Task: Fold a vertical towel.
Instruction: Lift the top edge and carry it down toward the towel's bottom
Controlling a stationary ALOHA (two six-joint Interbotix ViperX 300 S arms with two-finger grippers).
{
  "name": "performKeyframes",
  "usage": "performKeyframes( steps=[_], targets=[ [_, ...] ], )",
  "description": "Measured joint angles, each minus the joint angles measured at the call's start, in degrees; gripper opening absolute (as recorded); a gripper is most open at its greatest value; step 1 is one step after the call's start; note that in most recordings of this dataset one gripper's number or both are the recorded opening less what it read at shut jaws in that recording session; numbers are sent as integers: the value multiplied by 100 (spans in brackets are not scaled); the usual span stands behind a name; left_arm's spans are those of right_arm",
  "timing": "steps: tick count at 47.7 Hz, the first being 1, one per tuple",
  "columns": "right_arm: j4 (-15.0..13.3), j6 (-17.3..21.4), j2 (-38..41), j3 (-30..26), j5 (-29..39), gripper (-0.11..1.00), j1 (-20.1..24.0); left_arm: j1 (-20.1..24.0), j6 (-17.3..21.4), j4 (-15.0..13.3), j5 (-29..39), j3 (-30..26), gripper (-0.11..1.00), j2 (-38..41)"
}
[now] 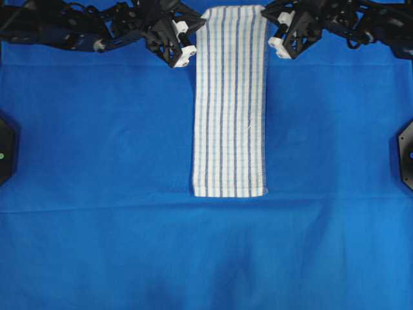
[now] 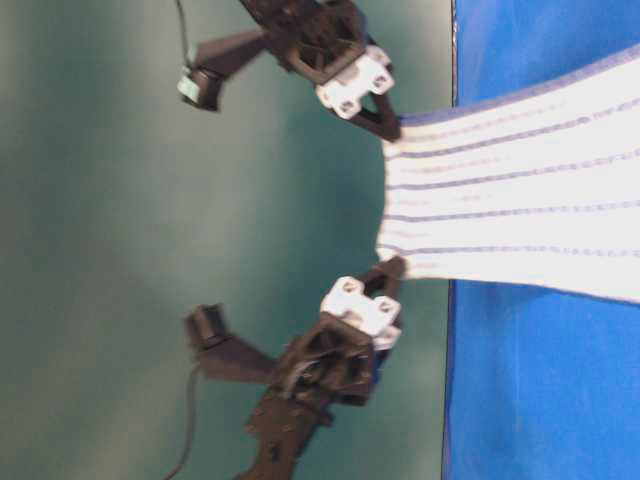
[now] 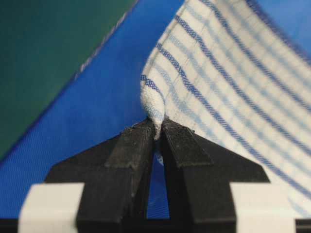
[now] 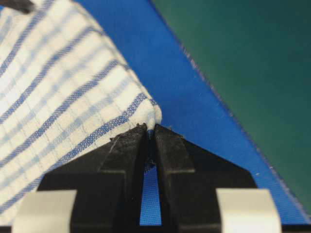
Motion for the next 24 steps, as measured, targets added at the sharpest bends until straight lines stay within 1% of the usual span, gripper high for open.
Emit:
performKeyframes(
  steps=[4,12,20,24],
  targets=[
    [0,0,-325,132,9,8,88,-79,105,0,0,132,5,-264],
    [0,0,-888,457,9,8,378,-387,281,0,9,387,5,-624],
    [0,44,-1362,888,18,8,809,-835,299,0,158,589,5,-861],
    [0,53,-1573,1099,35,8,1134,-1046,299,0,229,686,5,-932]
  ],
)
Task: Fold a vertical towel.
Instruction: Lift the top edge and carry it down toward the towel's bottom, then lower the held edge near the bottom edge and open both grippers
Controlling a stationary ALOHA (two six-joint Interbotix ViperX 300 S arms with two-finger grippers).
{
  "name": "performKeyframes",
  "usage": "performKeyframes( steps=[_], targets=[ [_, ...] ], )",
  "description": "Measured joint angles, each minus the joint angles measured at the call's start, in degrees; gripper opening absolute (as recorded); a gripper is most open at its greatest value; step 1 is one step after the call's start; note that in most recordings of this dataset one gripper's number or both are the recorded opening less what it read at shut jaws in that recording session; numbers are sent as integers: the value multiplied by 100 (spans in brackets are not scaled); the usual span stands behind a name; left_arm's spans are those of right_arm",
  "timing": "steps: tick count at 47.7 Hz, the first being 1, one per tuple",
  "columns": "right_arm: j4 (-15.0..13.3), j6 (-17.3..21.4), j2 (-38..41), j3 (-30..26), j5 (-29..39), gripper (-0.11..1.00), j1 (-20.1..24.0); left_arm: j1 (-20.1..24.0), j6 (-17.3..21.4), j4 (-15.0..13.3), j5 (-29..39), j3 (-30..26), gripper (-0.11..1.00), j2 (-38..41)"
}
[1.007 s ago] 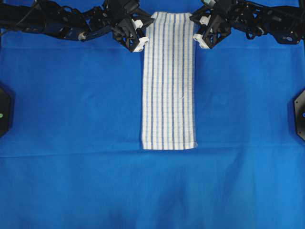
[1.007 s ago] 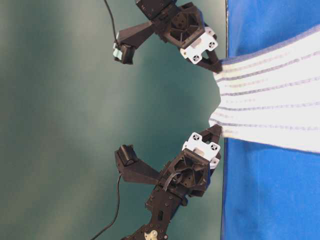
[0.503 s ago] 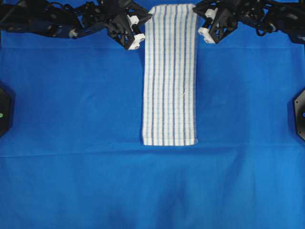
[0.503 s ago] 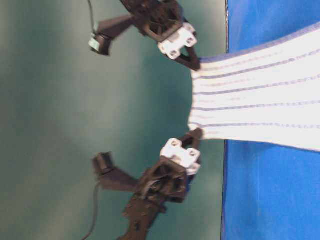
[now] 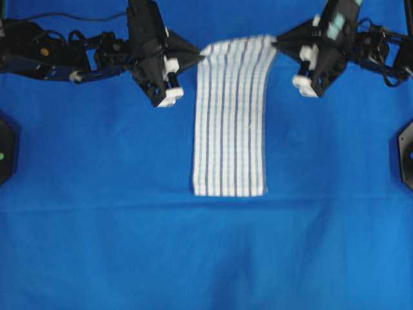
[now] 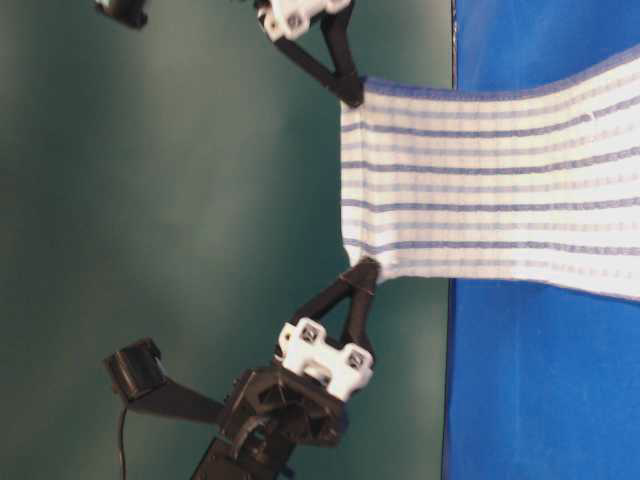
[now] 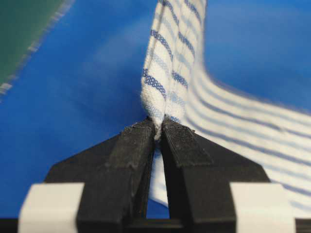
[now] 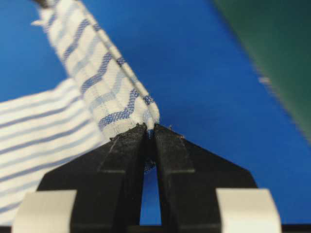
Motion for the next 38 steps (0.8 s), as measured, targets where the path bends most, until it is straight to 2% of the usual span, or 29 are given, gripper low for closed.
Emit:
performKeyframes(
  steps=[10,18,27,38],
  targets=[
    [220,141,-211,185,264,8,773,-606,-35,0,62,299,5,-105],
    [272,343,-158,193,457,8,1336,-1055,-132,0,70,448,5,-123],
    [281,747,79,193,571,8,1916,-1617,-114,9,88,439,5,9],
    [281,1187,571,176,563,8,2575,-2013,-114,0,44,352,5,483]
  ],
)
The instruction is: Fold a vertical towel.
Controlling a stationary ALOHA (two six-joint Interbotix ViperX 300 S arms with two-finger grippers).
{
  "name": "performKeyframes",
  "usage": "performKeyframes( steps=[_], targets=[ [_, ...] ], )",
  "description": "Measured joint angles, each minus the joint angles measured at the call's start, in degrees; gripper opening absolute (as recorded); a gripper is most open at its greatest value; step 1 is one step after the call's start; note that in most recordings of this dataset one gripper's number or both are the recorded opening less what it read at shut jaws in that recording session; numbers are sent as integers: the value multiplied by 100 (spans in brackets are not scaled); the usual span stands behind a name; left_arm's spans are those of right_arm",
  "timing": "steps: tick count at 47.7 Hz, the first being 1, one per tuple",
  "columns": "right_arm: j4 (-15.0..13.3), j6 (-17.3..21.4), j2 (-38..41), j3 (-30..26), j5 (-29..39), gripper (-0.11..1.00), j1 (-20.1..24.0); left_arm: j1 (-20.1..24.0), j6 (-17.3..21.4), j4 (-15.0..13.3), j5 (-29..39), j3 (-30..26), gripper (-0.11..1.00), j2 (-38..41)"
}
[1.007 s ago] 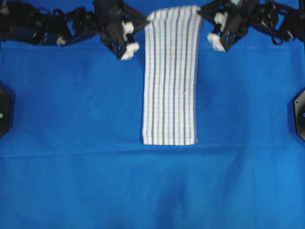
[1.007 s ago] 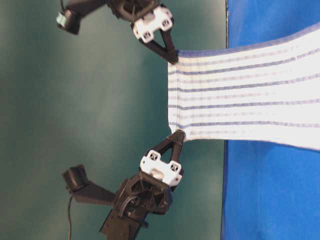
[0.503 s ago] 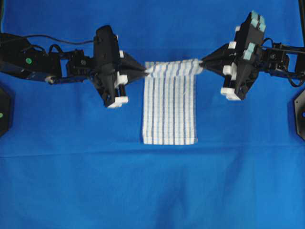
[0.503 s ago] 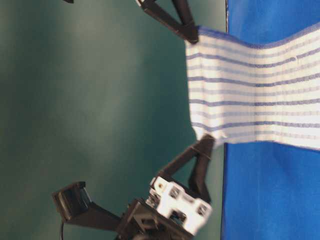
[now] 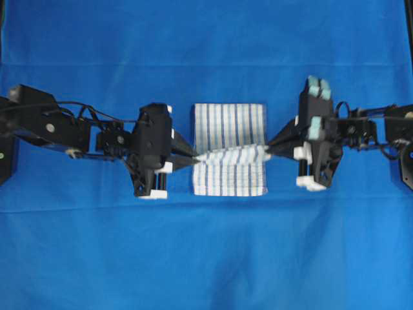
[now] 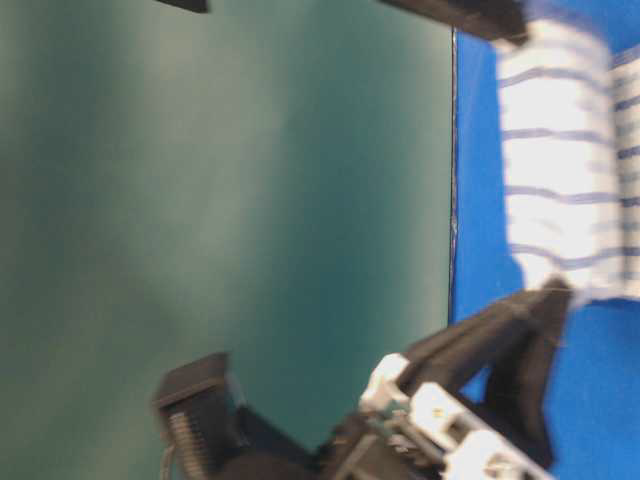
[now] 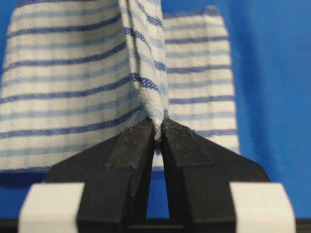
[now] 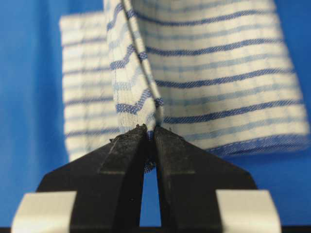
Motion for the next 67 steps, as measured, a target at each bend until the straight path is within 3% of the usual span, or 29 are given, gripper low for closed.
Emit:
performKeyframes(
  steps=[11,29,37,39,46,49,59,67],
  targets=[
    [0,176,545,-132,-70,8,255,-114,0,0,-132,-88,5,439],
    [0,299,861,-149,-387,8,299,-123,-9,0,-176,-79,5,554],
    [9,308,967,-246,-422,9,308,-123,-9,0,-193,-88,14,554],
    [0,308,984,-281,-422,12,325,-123,-9,0,-202,-88,16,554],
    [9,316,1046,-387,-413,56,422,-132,-9,9,-202,-141,24,554],
    [9,308,1046,-396,-413,65,483,-149,-9,0,-202,-158,28,554],
    [9,334,888,-404,-246,58,686,-422,-9,0,-62,-185,44,457],
    [9,334,404,-404,18,58,809,-659,-9,9,352,-167,46,-44]
  ],
)
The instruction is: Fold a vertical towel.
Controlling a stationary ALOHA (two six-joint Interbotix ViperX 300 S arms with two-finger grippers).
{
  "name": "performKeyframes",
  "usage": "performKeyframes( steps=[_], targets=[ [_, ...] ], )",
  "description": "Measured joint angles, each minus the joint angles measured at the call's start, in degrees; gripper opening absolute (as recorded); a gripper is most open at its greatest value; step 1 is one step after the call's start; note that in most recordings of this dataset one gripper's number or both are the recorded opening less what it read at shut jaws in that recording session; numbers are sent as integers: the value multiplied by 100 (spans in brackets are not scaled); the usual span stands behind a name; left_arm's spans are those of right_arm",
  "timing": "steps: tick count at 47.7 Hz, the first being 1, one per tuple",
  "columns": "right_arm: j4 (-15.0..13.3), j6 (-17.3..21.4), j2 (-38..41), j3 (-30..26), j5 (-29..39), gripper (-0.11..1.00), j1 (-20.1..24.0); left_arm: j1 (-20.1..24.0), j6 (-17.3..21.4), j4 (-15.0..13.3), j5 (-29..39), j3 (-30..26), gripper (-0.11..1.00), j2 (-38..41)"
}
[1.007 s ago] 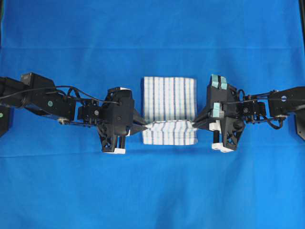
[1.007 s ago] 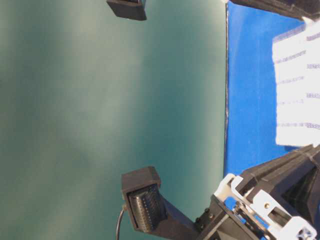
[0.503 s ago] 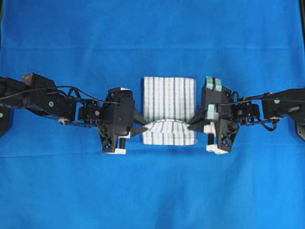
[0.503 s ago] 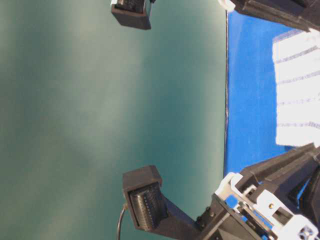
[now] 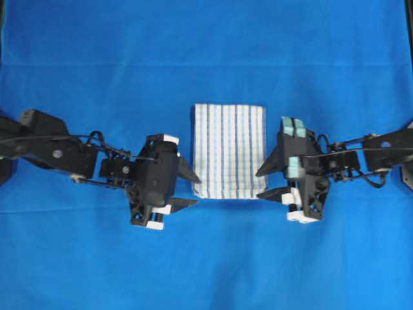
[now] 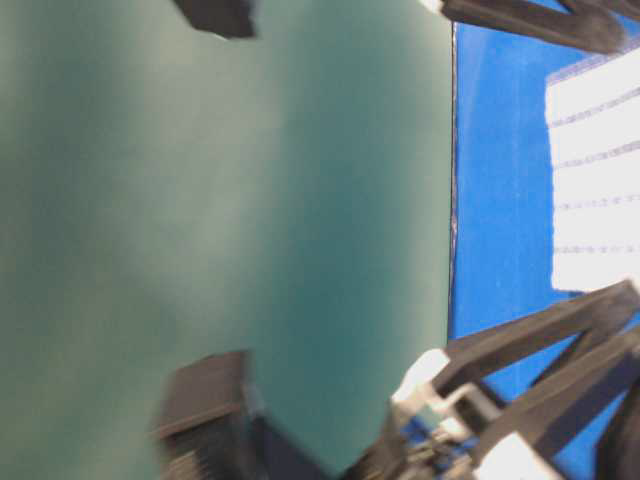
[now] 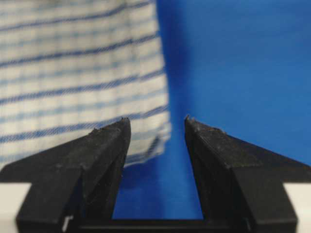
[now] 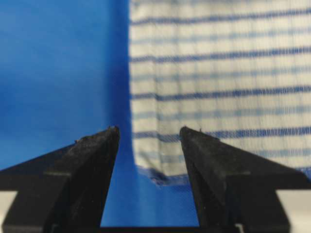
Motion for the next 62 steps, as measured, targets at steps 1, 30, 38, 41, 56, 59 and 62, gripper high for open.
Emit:
performKeyframes(
  steps=[1,30,38,41,56,59,62],
  targets=[
    [-9,0,-70,9,35,58,9,-18,0,-9,62,9,46,-79],
    [-624,-44,-2830,325,457,58,-237,62,97,-9,606,413,45,-2531],
    [-738,-44,-3674,422,923,58,-466,185,97,-9,589,817,45,-3243],
    [-809,-44,-3990,448,1151,58,-475,246,97,-9,589,1011,45,-3577],
    [-993,-35,-5493,1178,1485,58,-782,299,97,-9,598,2030,45,-5396],
    [-993,-9,-5783,1406,1468,58,-923,316,79,-9,580,2320,45,-5801],
    [-984,0,-6064,1687,1397,58,-1099,360,35,-9,562,2619,45,-6170]
  ],
)
